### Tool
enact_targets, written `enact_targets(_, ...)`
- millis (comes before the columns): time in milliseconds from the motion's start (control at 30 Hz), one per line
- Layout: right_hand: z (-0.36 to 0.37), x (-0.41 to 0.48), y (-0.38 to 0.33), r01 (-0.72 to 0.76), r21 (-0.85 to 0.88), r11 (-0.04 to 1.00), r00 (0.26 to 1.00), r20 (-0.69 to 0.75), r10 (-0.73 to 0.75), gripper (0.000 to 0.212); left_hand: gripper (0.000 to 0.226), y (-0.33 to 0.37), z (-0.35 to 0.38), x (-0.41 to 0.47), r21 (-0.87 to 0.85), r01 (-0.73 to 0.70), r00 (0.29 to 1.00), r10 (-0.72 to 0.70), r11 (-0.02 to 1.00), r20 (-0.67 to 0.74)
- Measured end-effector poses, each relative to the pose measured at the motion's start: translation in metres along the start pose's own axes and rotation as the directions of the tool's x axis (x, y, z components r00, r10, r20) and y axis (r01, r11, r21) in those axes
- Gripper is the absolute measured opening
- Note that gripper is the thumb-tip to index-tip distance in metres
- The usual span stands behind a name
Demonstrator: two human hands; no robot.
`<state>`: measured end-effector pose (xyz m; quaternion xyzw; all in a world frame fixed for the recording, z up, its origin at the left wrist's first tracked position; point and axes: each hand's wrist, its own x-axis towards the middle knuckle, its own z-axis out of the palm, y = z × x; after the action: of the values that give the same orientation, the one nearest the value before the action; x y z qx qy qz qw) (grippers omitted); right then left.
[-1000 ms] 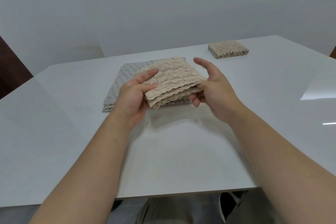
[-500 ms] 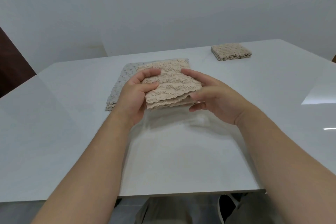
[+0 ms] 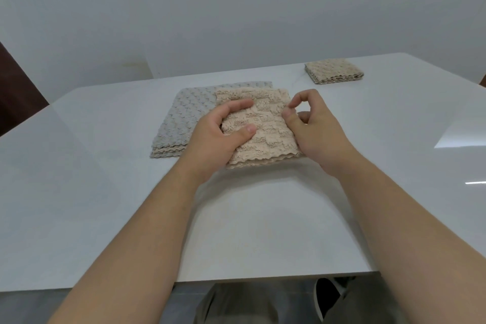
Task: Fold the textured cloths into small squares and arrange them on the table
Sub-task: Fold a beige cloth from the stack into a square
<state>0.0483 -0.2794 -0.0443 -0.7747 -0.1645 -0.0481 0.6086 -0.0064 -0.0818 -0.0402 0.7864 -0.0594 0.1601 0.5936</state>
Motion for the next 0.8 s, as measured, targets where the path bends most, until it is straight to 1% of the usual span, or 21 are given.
enact_targets(33, 0.000, 0.000, 0.001, 0.006, 0.018, 1.000, 1.000, 0.010, -0.006, 0.005, 0.044, -0.001, 0.000, 0.001, -0.013, 0.014, 1.000, -0.014, 1.000, -0.001)
enact_targets(67, 0.000, 0.000, 0.000, 0.010, 0.063, 0.998, 1.000, 0.016, -0.011, 0.005, 0.047, -0.002, -0.002, 0.002, -0.035, 0.029, 1.000, -0.029, 0.999, 0.002)
enact_targets(133, -0.002, 0.001, -0.002, -0.038, 0.221, 0.974, 0.998, 0.048, 0.028, 0.016, 0.054, -0.004, -0.005, 0.005, -0.087, 0.061, 0.998, -0.060, 0.994, 0.014)
enact_targets(200, -0.003, 0.002, -0.005, -0.128, 0.386, 0.914, 0.990, 0.102, 0.095, 0.028, 0.057, -0.007, -0.005, 0.006, -0.129, 0.085, 0.996, -0.082, 0.988, 0.030)
enact_targets(267, -0.003, 0.003, -0.007, -0.190, 0.453, 0.871, 0.979, 0.150, 0.135, 0.031, 0.057, -0.008, -0.004, 0.006, -0.144, 0.082, 0.996, -0.078, 0.986, 0.032)
enact_targets(400, -0.002, 0.004, -0.005, -0.241, 0.417, 0.876, 0.964, 0.203, 0.169, 0.029, 0.063, -0.005, -0.003, 0.003, -0.166, 0.054, 0.998, -0.052, 0.985, 0.016)
enact_targets(500, -0.002, 0.005, -0.001, -0.228, 0.314, 0.922, 0.966, 0.190, 0.174, 0.035, 0.070, -0.004, -0.004, 0.002, -0.121, 0.046, 0.998, -0.040, 0.992, 0.053)
enact_targets(567, -0.002, 0.005, -0.001, -0.226, 0.275, 0.935, 0.971, 0.138, 0.194, 0.042, 0.082, -0.005, -0.003, 0.001, -0.106, 0.041, 0.997, -0.035, 0.994, 0.063)
enact_targets(633, -0.003, 0.006, 0.000, -0.254, 0.236, 0.938, 0.966, 0.109, 0.234, 0.041, 0.101, -0.004, -0.003, 0.000, -0.096, 0.041, 0.997, -0.034, 0.995, 0.070)
enact_targets(700, -0.002, 0.008, 0.004, -0.270, 0.191, 0.944, 0.962, 0.089, 0.257, 0.037, 0.114, -0.002, 0.000, 0.001, -0.096, 0.105, 0.994, -0.101, 0.990, 0.039)
enact_targets(733, -0.001, 0.007, 0.003, -0.275, 0.199, 0.941, 0.961, 0.078, 0.264, 0.034, 0.117, -0.002, 0.001, 0.001, -0.089, 0.165, 0.986, -0.167, 0.982, -0.009)
enact_targets(767, -0.001, 0.006, 0.003, -0.277, 0.209, 0.938, 0.961, 0.074, 0.267, 0.031, 0.116, 0.000, 0.004, 0.002, -0.087, 0.231, 0.969, -0.237, 0.969, -0.070)
enact_targets(800, -0.002, 0.005, 0.004, -0.274, 0.215, 0.937, 0.962, 0.075, 0.264, 0.028, 0.108, 0.002, 0.006, 0.003, -0.114, 0.301, 0.940, -0.315, 0.947, -0.129)
